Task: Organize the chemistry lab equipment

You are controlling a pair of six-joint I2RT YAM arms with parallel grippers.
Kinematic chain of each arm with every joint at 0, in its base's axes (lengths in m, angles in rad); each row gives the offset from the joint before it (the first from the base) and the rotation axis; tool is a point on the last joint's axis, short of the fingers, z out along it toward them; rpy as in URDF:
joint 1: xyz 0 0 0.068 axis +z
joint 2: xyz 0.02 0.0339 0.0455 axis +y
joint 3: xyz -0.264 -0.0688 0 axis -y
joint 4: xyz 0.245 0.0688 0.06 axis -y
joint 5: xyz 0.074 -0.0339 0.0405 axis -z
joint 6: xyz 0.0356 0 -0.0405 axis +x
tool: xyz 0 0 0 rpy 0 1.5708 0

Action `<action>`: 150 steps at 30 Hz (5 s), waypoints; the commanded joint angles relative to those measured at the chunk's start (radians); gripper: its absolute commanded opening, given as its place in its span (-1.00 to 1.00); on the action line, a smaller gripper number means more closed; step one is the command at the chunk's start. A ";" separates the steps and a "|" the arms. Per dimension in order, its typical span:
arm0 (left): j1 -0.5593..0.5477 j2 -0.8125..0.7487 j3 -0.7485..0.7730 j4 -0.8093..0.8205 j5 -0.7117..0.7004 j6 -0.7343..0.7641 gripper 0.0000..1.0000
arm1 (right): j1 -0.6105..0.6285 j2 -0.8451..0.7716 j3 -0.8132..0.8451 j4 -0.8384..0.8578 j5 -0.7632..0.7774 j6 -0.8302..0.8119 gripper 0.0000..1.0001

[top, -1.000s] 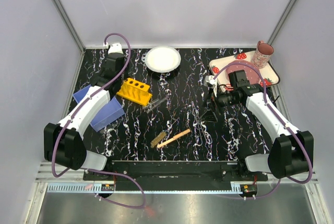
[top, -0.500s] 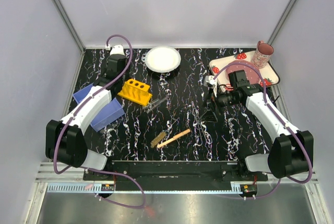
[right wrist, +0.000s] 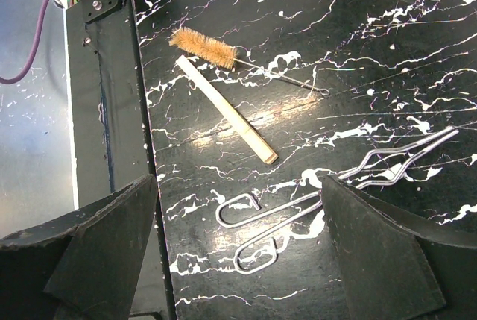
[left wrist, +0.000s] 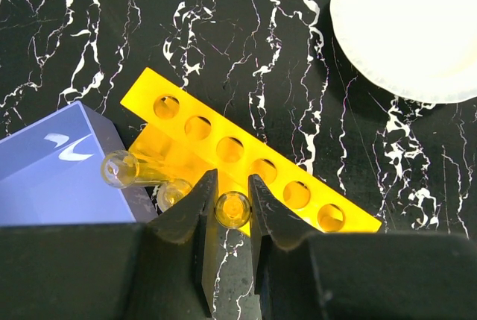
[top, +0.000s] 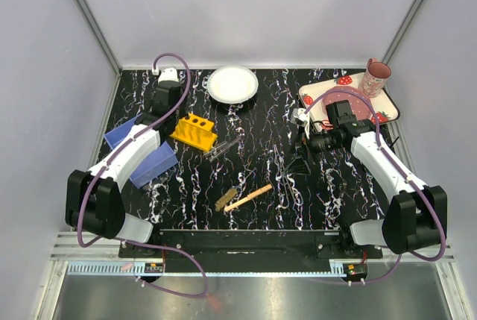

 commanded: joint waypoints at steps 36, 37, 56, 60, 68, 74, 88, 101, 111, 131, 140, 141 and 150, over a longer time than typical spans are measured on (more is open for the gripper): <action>0.009 -0.237 -0.044 -0.025 0.061 -0.041 0.50 | -0.002 0.009 0.026 -0.022 0.002 -0.033 0.96; 0.012 -0.248 -0.044 -0.041 0.074 -0.044 0.57 | -0.003 0.006 0.026 -0.022 0.004 -0.033 1.00; 0.073 -0.481 -0.177 -0.236 0.605 -0.060 0.98 | -0.061 0.004 0.026 -0.010 0.004 -0.016 0.99; 0.052 -0.487 -0.220 -0.243 0.726 -0.080 0.88 | -0.060 0.012 0.027 -0.009 0.005 -0.015 0.99; -0.269 -0.301 -0.127 -0.332 0.517 -0.045 0.77 | -0.065 0.029 0.024 -0.006 0.017 -0.012 1.00; -0.416 -0.026 0.063 -0.423 0.395 -0.026 0.55 | -0.069 0.036 0.023 -0.004 0.025 -0.012 0.99; -0.482 0.364 0.303 -0.509 0.277 0.097 0.09 | -0.074 0.050 0.021 -0.004 0.030 -0.015 0.99; -0.464 0.493 0.370 -0.547 0.199 0.179 -0.03 | -0.072 0.059 0.020 -0.004 0.033 -0.013 0.99; -0.415 0.528 0.387 -0.555 0.213 0.201 -0.08 | -0.074 0.067 0.020 -0.004 0.034 -0.015 0.99; -0.352 0.550 0.330 -0.523 0.312 0.212 -0.29 | -0.074 0.069 0.020 -0.006 0.034 -0.015 0.99; -0.340 0.556 0.318 -0.501 0.355 0.212 -0.36 | -0.072 0.069 0.021 -0.004 0.036 -0.015 1.00; -0.338 0.559 0.317 -0.498 0.358 0.210 -0.37 | -0.072 0.069 0.021 -0.006 0.036 -0.015 0.99; -0.338 0.568 0.300 -0.478 0.363 0.190 -0.48 | -0.072 0.066 0.020 -0.004 0.034 -0.015 1.00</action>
